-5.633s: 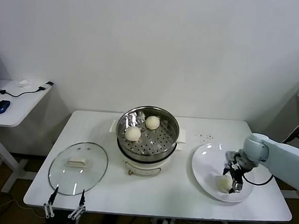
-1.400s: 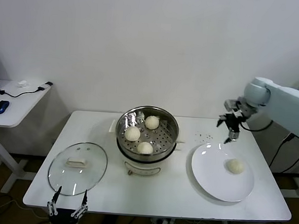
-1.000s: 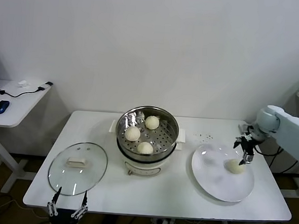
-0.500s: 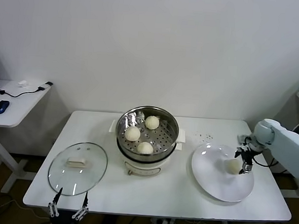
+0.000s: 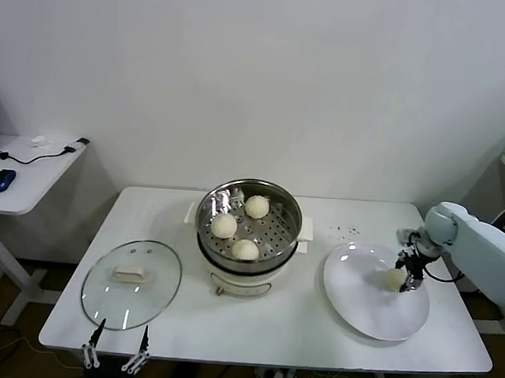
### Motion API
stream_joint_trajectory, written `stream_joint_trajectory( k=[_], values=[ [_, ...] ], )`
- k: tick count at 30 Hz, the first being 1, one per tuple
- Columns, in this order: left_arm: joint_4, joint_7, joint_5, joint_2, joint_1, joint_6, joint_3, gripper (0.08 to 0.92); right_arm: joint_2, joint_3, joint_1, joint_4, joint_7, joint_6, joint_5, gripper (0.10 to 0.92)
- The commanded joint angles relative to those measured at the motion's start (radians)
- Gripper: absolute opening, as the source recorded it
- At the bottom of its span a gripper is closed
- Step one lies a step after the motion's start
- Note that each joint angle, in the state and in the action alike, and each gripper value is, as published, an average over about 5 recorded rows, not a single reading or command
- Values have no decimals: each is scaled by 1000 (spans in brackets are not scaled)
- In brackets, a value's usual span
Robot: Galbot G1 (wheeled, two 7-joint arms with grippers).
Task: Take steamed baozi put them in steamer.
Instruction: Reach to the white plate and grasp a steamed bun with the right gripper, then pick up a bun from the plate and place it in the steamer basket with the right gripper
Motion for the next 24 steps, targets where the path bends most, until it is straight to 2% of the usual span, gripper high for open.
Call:
stream_joint_trajectory(
  k=[1,6,11,19,24],
  values=[
    [2,-1,2,0,2,-2,1,823,5,5,-7,-8,-2,1,-1,603],
    [3,0,2,0,4,-4,3,823,-8,-35,39,14,1,-14,66,583],
    [3,-1,-1,0,2,-8,7,823,5,-190,229,30,-1,-40,212,571],
    [-2,-4,-15,0,1,-9,26,823,155,-555,643,23,-11,-93,601,568],
    [-1,-6,-15,4,-8,-8,34,823,281,-655,772,30,5,-142,808,568]
  ],
)
